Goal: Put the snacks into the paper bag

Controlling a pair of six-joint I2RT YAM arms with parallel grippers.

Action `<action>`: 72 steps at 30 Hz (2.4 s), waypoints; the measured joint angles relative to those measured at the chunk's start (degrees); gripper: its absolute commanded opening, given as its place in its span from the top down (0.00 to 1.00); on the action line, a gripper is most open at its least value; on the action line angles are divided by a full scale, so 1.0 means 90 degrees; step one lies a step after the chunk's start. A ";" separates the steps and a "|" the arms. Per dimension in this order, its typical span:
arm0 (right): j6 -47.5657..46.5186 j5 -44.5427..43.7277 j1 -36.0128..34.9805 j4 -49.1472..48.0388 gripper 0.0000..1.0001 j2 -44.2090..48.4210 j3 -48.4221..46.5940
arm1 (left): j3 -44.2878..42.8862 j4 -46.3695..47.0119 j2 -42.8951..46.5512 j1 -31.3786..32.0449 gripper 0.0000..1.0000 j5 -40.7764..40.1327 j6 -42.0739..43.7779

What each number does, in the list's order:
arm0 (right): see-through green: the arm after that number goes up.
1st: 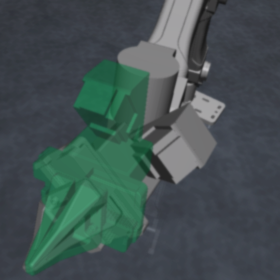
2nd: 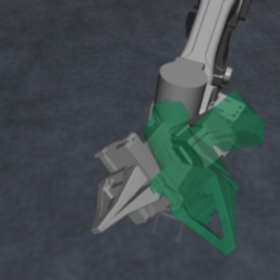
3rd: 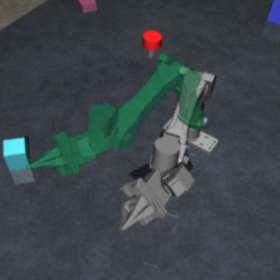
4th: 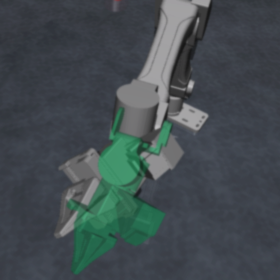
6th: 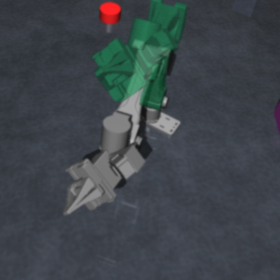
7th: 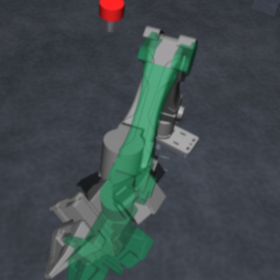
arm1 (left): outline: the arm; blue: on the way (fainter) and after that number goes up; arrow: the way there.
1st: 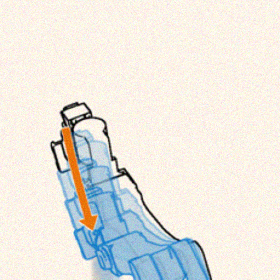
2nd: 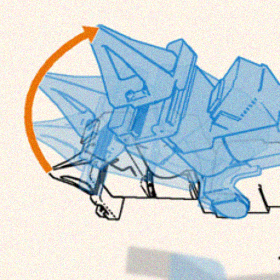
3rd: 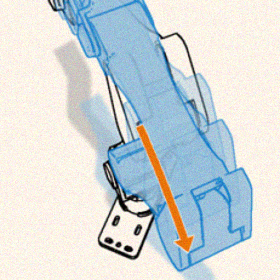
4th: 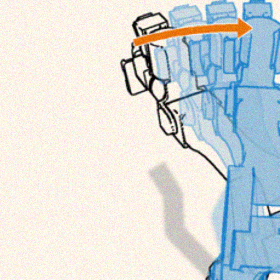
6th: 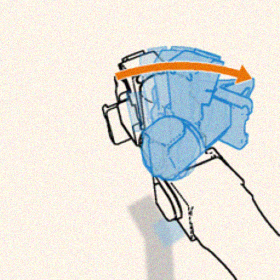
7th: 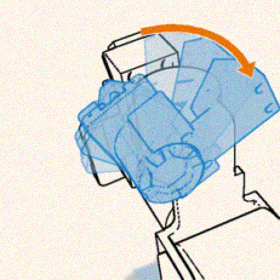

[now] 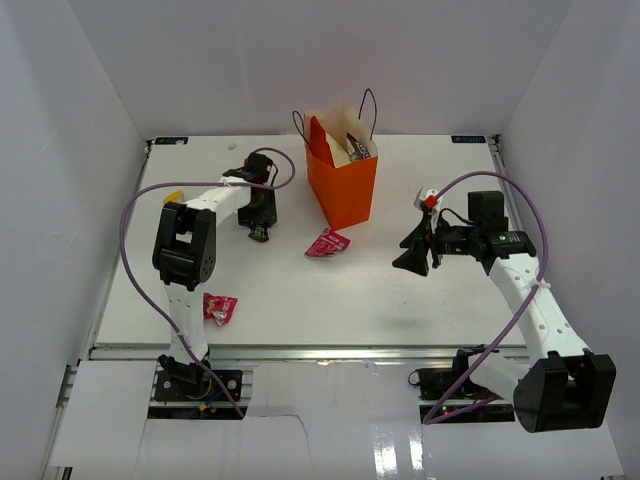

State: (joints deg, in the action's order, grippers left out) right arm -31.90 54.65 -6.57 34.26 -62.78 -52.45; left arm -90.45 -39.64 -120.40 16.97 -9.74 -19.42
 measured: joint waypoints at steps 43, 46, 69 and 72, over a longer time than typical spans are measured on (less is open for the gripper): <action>0.0335 0.0107 0.0318 -0.0151 0.35 0.0510 0.0189 | -0.4291 0.0908 0.1528 0.1389 0.69 0.1999 -0.3650; 0.0340 0.0109 0.0318 -0.0155 0.35 0.0510 0.0192 | -0.4928 0.0850 0.0741 0.1389 0.67 0.1826 -0.3791; 0.0304 0.0321 0.0299 -0.0124 0.34 0.0318 0.0168 | -0.5389 0.0624 -0.0126 0.1401 0.19 0.1154 -0.3942; 0.0284 0.0260 0.0049 -0.0034 0.35 0.0015 -0.0015 | -0.5467 0.0840 -0.0085 0.1401 0.18 0.1399 -0.3752</action>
State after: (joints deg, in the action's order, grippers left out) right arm -29.34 56.99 -6.13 33.95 -62.65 -52.58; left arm -139.65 -32.08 -121.16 29.58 2.85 -53.19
